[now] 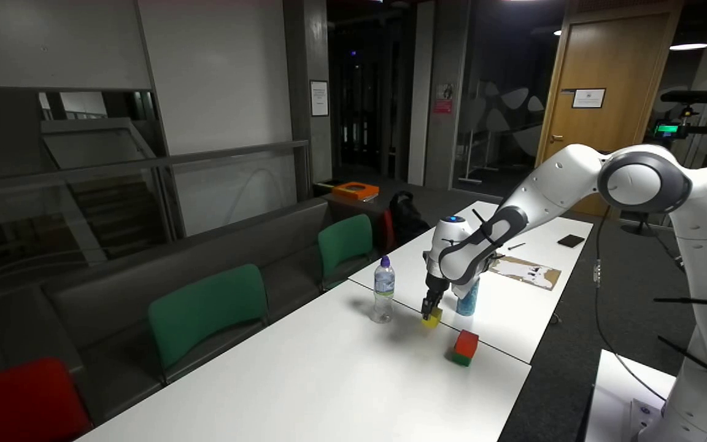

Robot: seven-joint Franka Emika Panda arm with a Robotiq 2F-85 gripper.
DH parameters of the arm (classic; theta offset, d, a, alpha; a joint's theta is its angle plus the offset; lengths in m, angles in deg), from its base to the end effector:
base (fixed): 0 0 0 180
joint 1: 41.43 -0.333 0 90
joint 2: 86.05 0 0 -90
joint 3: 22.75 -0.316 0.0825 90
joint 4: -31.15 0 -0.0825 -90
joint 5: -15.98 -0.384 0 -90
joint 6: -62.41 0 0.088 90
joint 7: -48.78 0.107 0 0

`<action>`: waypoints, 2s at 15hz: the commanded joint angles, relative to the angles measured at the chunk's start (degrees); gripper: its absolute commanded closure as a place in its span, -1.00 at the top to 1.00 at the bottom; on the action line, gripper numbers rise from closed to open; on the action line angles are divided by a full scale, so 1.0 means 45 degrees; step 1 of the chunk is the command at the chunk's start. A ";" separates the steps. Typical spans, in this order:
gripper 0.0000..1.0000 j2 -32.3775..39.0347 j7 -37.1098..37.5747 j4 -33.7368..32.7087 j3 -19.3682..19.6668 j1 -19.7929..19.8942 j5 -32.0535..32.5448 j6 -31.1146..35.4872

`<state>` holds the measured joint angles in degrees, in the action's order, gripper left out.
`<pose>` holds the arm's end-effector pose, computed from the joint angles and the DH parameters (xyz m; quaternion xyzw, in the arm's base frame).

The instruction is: Stack the three blocks together.

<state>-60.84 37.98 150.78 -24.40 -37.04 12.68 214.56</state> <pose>0.5979 -0.0305 0.2225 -0.9968 -0.0439 -0.0657 0.0134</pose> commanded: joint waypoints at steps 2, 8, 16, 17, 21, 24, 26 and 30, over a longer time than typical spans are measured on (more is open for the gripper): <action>-0.36 -0.0089 0.0258 0.0141 0.0047 0.0027 0.0042 0.0127; -0.36 -0.0778 0.0879 0.0898 0.0348 0.0081 -0.0071 0.0717; -0.36 -0.1548 0.1748 0.1820 0.0697 0.0058 -0.0110 0.1512; -0.36 -0.1654 0.1760 0.1908 0.0685 0.0065 -0.0127 0.1485; -0.36 -0.2168 0.1903 0.2363 0.0878 -0.0160 0.0286 0.1211; -0.36 -0.2680 0.2201 0.2990 0.1176 -0.0403 0.0866 0.1018; -0.36 -0.3007 0.2514 0.3387 0.1394 -0.0578 0.1400 0.0839; -0.36 -0.3819 0.2603 0.4126 0.1530 -0.0609 0.2124 0.0780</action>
<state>-72.22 48.38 164.88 -18.72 -39.02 19.37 219.04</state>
